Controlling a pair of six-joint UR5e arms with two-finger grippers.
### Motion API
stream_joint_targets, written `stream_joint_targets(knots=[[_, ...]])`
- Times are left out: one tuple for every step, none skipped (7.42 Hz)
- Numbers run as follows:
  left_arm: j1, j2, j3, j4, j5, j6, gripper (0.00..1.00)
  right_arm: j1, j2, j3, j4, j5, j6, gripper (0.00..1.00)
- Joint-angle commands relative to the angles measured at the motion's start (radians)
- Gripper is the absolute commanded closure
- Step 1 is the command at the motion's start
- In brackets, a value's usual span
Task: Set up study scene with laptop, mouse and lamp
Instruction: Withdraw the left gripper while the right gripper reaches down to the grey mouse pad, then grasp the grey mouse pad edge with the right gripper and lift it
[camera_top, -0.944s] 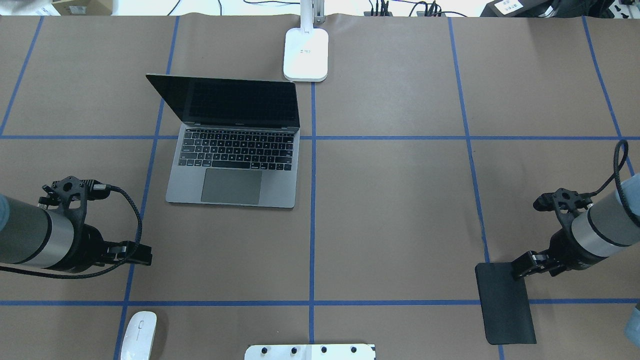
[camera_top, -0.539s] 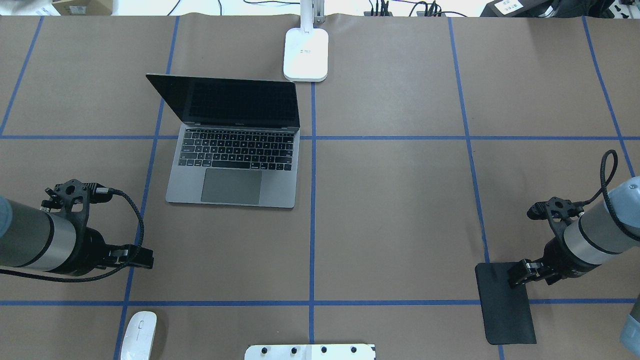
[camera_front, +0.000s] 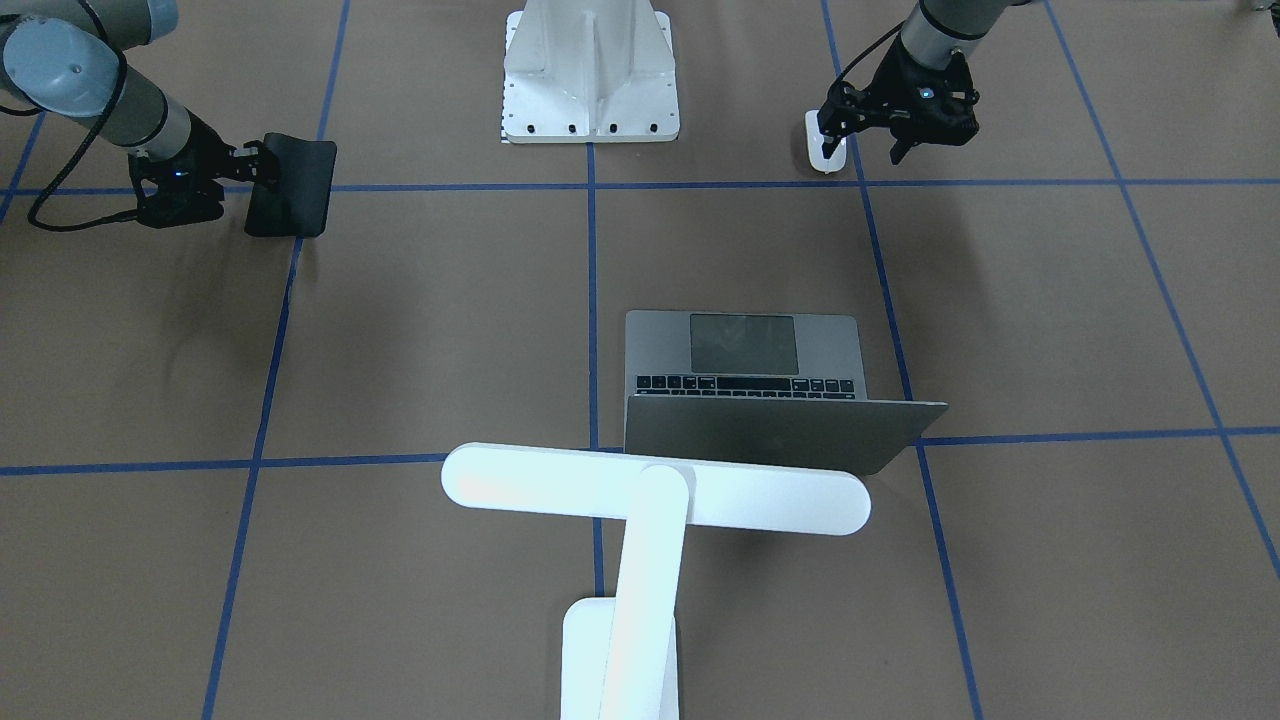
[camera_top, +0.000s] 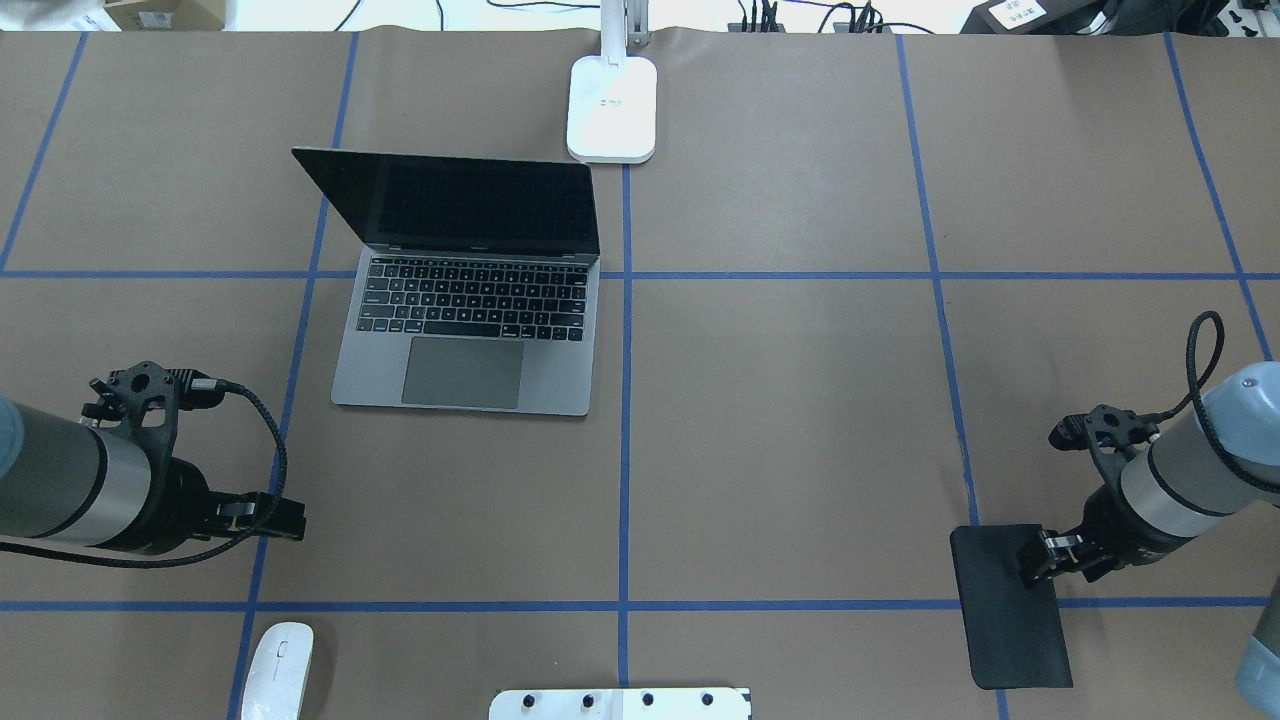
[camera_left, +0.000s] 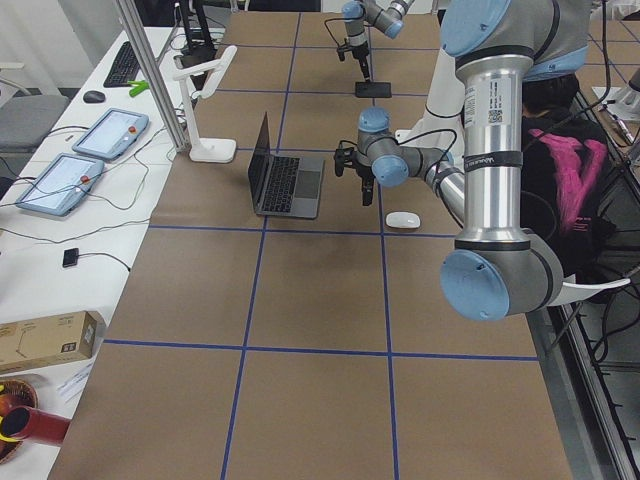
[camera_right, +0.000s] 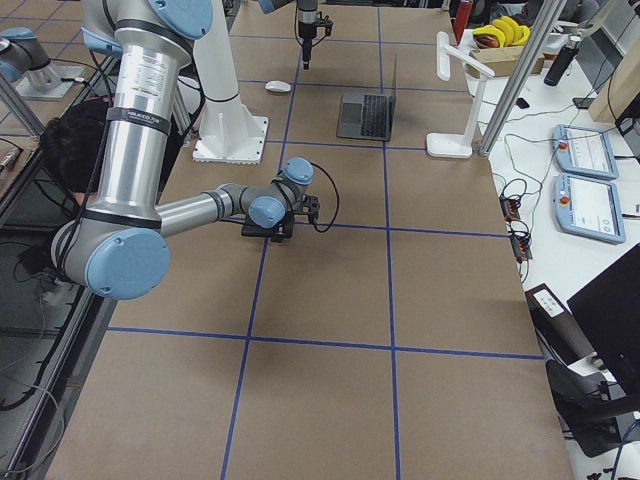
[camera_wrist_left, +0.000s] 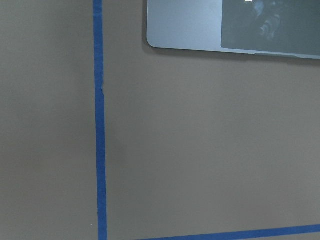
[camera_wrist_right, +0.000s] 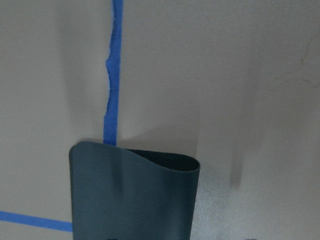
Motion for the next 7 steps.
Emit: stream_joint_targets(knots=[[0.000, 0.001, -0.004, 0.001, 0.001, 0.001, 0.00, -0.024, 0.008, -0.012, -0.002, 0.000, -0.001, 0.40], [0.000, 0.001, -0.004, 0.001, 0.001, 0.001, 0.00, -0.026, 0.008, -0.010, -0.002, 0.003, -0.001, 0.49], [0.000, 0.009, -0.004, -0.001, 0.001, 0.001, 0.00, -0.024, 0.006, -0.009, -0.002, 0.004, -0.001, 0.64], [0.000, 0.009, -0.004, -0.001, 0.001, 0.001, 0.00, -0.024, 0.005, -0.007, -0.002, 0.009, -0.003, 0.76], [0.000, 0.009, -0.005, -0.001, 0.001, 0.002, 0.00, -0.018, 0.005, -0.007, -0.002, 0.010, -0.004, 0.79], [0.000, 0.009, -0.005, -0.001, 0.001, 0.002, 0.00, -0.009, 0.005, -0.003, -0.002, 0.012, -0.004, 0.83], [0.000, 0.009, -0.007, -0.001, 0.001, 0.002, 0.00, -0.004, 0.005, -0.001, -0.002, 0.010, -0.003, 0.85]])
